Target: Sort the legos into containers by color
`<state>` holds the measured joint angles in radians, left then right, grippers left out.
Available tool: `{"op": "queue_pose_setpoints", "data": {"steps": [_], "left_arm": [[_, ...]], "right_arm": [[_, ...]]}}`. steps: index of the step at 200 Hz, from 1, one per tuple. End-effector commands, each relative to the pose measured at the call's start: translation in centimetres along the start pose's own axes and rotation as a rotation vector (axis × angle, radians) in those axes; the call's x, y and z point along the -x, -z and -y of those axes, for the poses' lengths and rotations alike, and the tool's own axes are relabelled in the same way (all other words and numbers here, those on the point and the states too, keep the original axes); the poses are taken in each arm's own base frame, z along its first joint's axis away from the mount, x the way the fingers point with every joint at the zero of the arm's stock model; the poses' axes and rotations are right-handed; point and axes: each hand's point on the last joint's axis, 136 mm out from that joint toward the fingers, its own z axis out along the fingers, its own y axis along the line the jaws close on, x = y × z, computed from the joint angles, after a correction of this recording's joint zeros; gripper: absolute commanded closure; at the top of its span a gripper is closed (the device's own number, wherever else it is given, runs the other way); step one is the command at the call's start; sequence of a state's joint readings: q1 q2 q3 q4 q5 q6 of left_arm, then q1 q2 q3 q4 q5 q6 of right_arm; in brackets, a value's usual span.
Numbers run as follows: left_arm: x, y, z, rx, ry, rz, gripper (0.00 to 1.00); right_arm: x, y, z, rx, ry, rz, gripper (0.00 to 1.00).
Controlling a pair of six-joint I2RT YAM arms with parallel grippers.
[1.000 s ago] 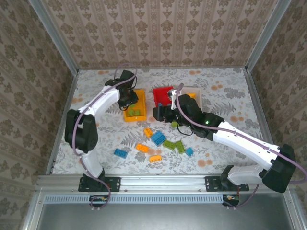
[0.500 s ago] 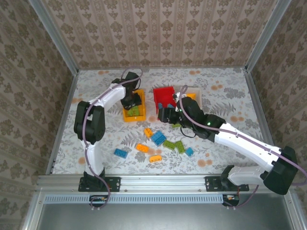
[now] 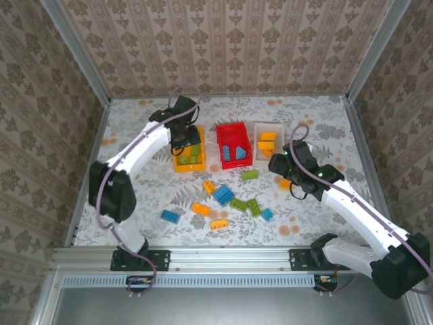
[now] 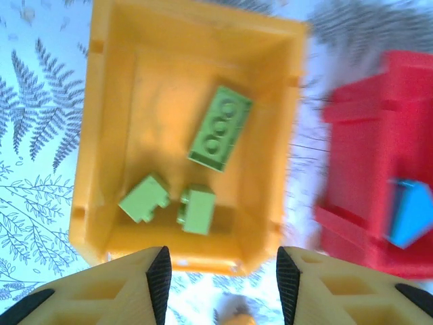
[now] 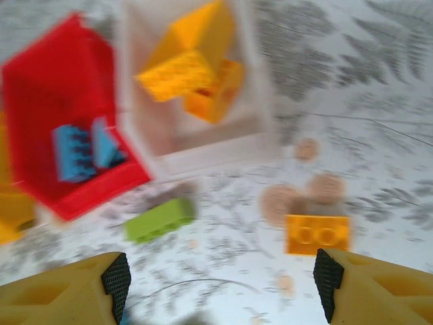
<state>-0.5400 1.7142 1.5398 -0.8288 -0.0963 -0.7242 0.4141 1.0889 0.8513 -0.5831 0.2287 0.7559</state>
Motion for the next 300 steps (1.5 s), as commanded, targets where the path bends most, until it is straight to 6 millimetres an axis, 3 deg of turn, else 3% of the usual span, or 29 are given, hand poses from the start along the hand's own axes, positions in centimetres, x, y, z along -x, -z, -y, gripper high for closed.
{"op": "queue_pose_setpoints", "data": {"steps": [1,46,69,93,149,176,204,229,256,300], "left_arm": [[-2.1,5.1,3.5,-0.128,-0.093,0.101,0.51],[-10.7,8.5,9.9,-0.364,-0.233,0.139,0.48],[-13.3,9.9,11.4,-0.424,-0.269,0.165,0.48],[-14.7,9.9,11.3,-0.415,-0.282,0.144,0.48],[-14.9,10.8,11.3,-0.435,-0.289,0.167,0.47],[-14.8,11.0,11.0,-0.428,-0.290,0.172,0.48],[-14.1,11.6,10.4,-0.417,-0.276,0.203,0.47],[-13.0,11.4,10.5,-0.415,-0.254,0.214,0.46],[-11.7,11.3,11.1,-0.423,-0.240,0.224,0.46],[-10.2,11.2,12.0,-0.429,-0.242,0.233,0.46]], "right_arm": [[-3.4,-2.6,3.8,-0.125,-0.011,-0.186,0.23],[-6.4,-6.6,5.6,-0.223,0.063,-0.367,0.19],[-7.1,-8.2,5.6,-0.206,0.068,-0.402,0.19],[-7.2,-9.3,5.9,-0.222,0.067,-0.421,0.20],[-6.9,-10.7,6.4,-0.237,0.057,-0.420,0.42],[-5.4,-9.3,5.9,-0.234,0.088,-0.349,0.56],[-1.6,-4.9,2.6,-0.175,0.162,-0.197,0.56],[2.2,-3.7,-1.2,-0.082,0.186,-0.139,0.56],[5.5,-6.2,-4.7,-0.072,0.241,-0.159,0.57],[9.3,-11.6,-6.5,-0.095,0.229,-0.220,0.56]]}}
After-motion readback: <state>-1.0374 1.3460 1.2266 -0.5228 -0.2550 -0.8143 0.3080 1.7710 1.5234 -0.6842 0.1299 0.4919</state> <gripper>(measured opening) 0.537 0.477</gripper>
